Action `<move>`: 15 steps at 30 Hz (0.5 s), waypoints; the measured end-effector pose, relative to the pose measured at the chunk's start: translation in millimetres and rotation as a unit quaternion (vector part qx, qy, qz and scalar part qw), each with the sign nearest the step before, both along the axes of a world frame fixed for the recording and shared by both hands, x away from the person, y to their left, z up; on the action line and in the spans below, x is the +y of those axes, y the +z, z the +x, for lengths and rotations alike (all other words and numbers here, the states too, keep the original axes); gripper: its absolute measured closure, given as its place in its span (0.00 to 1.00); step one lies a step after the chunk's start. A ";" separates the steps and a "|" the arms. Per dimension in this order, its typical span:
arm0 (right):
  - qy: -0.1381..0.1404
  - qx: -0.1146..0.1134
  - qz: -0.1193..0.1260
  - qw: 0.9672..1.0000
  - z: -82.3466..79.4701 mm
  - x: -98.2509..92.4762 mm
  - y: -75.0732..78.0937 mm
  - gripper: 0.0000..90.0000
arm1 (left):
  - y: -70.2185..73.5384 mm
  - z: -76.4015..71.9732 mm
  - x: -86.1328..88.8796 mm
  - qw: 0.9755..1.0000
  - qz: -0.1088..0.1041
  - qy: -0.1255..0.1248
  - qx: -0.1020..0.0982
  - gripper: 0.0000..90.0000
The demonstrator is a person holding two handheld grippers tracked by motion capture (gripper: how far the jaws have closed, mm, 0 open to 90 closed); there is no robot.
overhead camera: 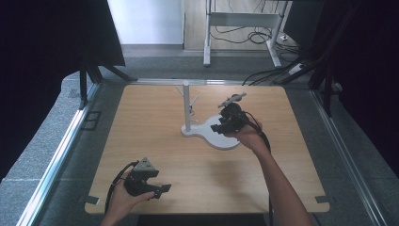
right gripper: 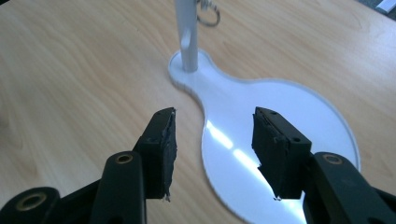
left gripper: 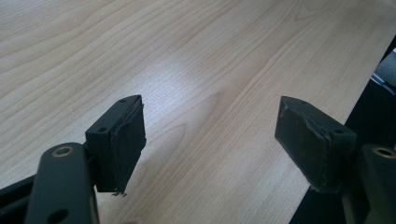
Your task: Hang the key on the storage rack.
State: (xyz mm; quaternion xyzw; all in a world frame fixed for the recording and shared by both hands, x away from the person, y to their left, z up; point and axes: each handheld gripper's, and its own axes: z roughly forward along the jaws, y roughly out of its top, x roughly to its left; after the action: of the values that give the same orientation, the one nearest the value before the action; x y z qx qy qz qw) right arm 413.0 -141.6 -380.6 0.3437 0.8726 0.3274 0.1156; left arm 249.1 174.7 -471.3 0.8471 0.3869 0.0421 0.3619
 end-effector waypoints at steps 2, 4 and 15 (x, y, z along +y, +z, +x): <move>0.002 -0.003 0.008 1.000 -10.5 -10.1 -6.6 0.55 | -0.2 0.6 1.4 1.000 0.003 0.003 0.001 0.28; 0.004 -0.008 0.010 1.000 -21.8 -18.3 -14.8 0.54 | -0.4 0.6 2.1 1.000 0.003 0.008 0.001 0.28; 0.010 -0.006 0.016 1.000 -76.5 -48.9 -66.7 0.53 | -4.1 2.0 -0.2 1.000 0.014 0.009 0.006 0.27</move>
State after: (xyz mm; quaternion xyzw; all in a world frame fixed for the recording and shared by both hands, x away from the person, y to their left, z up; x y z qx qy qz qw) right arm 336.4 -190.5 -447.3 0.3351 0.8699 0.3440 0.1123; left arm 251.1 174.5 -475.4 0.8489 0.3959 0.0452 0.3474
